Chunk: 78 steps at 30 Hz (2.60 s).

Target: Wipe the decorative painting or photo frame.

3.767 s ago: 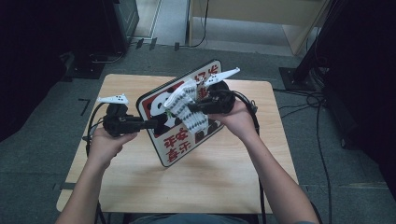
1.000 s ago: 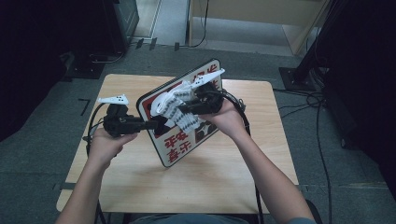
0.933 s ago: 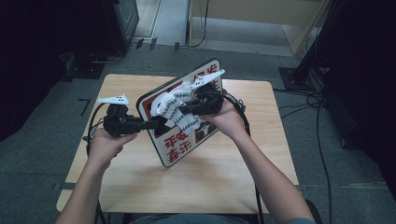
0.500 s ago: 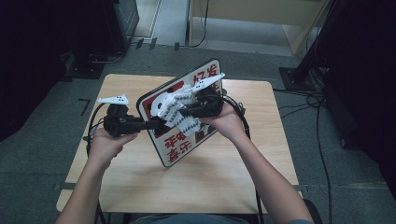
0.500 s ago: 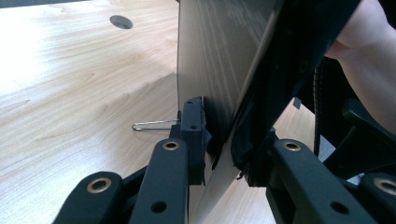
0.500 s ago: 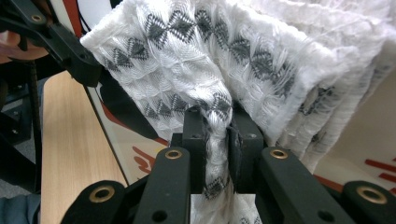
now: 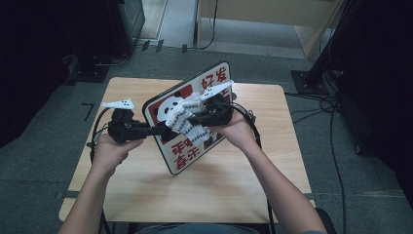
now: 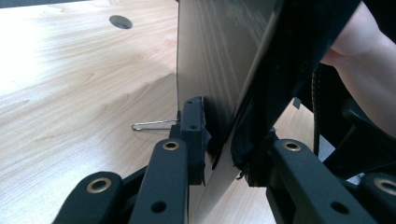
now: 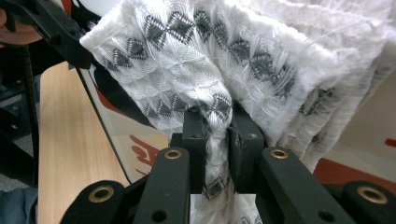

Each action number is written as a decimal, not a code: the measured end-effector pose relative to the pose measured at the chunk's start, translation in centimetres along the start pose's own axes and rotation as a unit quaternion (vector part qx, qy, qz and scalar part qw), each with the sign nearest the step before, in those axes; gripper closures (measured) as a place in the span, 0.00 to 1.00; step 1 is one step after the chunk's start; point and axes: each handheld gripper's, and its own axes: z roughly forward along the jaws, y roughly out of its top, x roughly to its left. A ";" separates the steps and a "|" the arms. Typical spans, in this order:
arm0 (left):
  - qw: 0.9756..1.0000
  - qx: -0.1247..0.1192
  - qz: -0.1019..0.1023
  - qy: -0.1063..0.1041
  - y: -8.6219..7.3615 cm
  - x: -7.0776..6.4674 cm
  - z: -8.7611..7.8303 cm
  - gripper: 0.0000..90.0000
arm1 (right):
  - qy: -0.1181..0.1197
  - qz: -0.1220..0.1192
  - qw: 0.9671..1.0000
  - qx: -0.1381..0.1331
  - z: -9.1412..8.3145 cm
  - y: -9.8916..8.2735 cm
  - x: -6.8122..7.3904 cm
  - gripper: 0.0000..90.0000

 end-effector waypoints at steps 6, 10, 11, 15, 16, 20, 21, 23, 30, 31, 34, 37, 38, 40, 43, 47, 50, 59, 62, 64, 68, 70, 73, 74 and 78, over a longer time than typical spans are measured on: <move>1.000 0.001 0.001 0.000 0.0 0.0 0.0 0.83 | 0.002 0.003 1.000 0.001 0.2 -0.5 0.0 0.89; 1.000 0.000 0.000 0.000 0.0 0.0 0.0 0.83 | 0.003 0.003 1.000 0.002 0.4 -0.7 0.0 0.89; 1.000 0.001 0.001 0.000 0.0 0.0 0.0 0.83 | 0.003 0.003 1.000 0.002 0.4 -0.8 0.0 0.89; 1.000 0.001 0.000 0.000 0.0 0.0 0.0 0.83 | 0.003 0.006 1.000 0.004 0.6 -1.1 0.0 0.89; 1.000 0.001 0.000 0.000 0.0 0.0 0.0 0.83 | 0.004 0.004 1.000 0.003 0.6 -1.2 0.0 0.89; 1.000 0.001 0.000 0.000 0.0 0.0 0.0 0.83 | 0.005 0.006 1.000 0.004 0.8 -1.6 0.0 0.89; 1.000 0.001 0.000 0.000 0.0 0.0 0.0 0.83 | 0.006 0.007 1.000 0.004 0.9 -1.6 0.0 0.89; 1.000 0.001 0.000 0.000 0.0 0.0 0.0 0.83 | 0.006 0.006 1.000 0.005 1.0 -1.8 -0.1 0.89; 1.000 0.001 0.000 0.000 0.0 0.0 0.0 0.83 | 0.008 0.007 1.000 0.010 1.2 -2.3 -0.1 0.88; 1.000 0.002 0.000 0.000 0.0 0.0 0.0 0.83 | 0.008 0.007 1.000 0.010 1.3 -2.4 -0.1 0.88; 1.000 0.002 0.000 0.000 0.0 0.0 0.0 0.83 | 0.009 0.009 1.000 0.010 1.4 -2.6 -0.1 0.88; 1.000 0.002 0.000 0.000 0.0 0.0 0.0 0.83 | 0.010 0.009 1.000 0.012 1.5 -2.9 -0.1 0.88; 1.000 0.002 0.000 0.000 0.0 0.0 0.0 0.83 | 0.010 0.009 1.000 0.013 1.6 -3.0 -0.1 0.88; 1.000 0.002 0.000 0.000 0.0 0.0 0.0 0.83 | 0.011 0.011 1.000 0.013 1.7 -3.1 -0.1 0.88; 1.000 0.002 0.000 0.000 0.0 -0.1 0.0 0.83 | 0.012 0.011 1.000 0.015 1.8 -3.3 -0.1 0.88; 1.000 0.002 0.000 0.000 0.0 -0.1 0.0 0.83 | 0.013 0.013 1.000 0.019 2.0 -3.6 -0.1 0.88; 1.000 0.002 0.001 0.000 0.0 -0.1 0.0 0.83 | 0.014 0.014 1.000 0.020 2.1 -3.9 -0.1 0.88; 1.000 0.002 0.000 0.000 0.0 -0.1 0.1 0.83 | 0.017 0.012 1.000 0.023 2.7 -5.1 -0.1 0.88; 1.000 0.002 0.000 0.000 0.0 -0.1 0.1 0.83 | 0.016 0.012 1.000 0.020 2.9 -5.5 -0.2 0.88; 1.000 0.002 0.001 0.000 0.0 -0.1 0.1 0.83 | 0.016 0.012 1.000 0.021 3.0 -5.8 -0.2 0.88; 1.000 0.003 0.001 0.000 0.0 -0.2 0.1 0.83 | 0.014 0.014 0.999 0.025 3.3 -6.3 0.0 0.88; 1.000 0.003 0.001 0.000 0.0 -0.2 0.1 0.83 | 0.014 0.015 0.999 0.024 3.4 -6.5 0.0 0.88; 1.000 0.003 0.002 0.000 0.0 -0.2 0.1 0.83 | 0.013 0.017 1.000 0.021 3.6 -7.0 0.0 0.88; 1.000 0.003 0.001 0.000 0.0 -0.2 0.1 0.83 | 0.013 0.018 1.000 0.021 3.7 -7.2 0.0 0.88; 1.000 0.003 0.001 0.001 0.0 -0.2 0.1 0.83 | 0.017 0.024 0.999 0.024 4.0 -7.7 0.0 0.88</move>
